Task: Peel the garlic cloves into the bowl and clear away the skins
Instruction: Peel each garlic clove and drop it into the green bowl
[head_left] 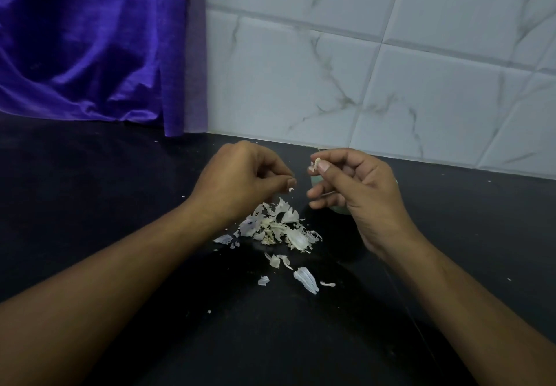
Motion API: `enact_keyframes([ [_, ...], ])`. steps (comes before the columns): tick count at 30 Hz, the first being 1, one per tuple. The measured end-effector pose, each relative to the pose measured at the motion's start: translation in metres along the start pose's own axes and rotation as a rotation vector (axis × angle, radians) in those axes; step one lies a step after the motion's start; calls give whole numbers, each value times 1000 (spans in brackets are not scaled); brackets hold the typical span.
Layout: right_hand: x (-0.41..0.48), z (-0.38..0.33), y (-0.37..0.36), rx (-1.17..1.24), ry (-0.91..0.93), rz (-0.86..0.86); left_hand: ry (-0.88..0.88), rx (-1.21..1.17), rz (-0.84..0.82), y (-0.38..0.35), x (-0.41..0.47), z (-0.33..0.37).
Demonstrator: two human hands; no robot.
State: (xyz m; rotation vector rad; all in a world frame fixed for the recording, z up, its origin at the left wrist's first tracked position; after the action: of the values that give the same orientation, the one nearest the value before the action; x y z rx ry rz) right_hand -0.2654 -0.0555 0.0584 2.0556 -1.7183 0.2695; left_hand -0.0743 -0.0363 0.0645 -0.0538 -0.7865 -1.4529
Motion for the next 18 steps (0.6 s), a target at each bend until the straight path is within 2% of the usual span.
enact_keyframes([
  [4, -2, -1, -4, 14, -1, -44, -28, 34, 66, 2, 1, -1],
  [8, -3, -3, -8, 34, -25, -135, -17, -31, 3, -3, 1, -2],
  [14, -4, -1, -11, 27, -37, -156, 97, -348, -83, -9, 0, -3],
  [18, -3, 1, -9, 30, -51, -135, 71, -432, -98, -10, 0, -3],
])
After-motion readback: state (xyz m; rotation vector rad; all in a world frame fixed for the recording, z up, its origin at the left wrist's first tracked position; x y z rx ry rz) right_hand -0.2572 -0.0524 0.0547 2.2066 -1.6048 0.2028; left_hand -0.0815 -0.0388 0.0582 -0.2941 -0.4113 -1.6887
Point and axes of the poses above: each hand's wrist, its own x-axis towards the middle knuckle, its own y-axis out of the back of the hand, z = x × y, the point moved 4 cm from there along x, towards the middle knuckle, and after that the axes turned 12 degrees about -x, right-handed, at the moved point
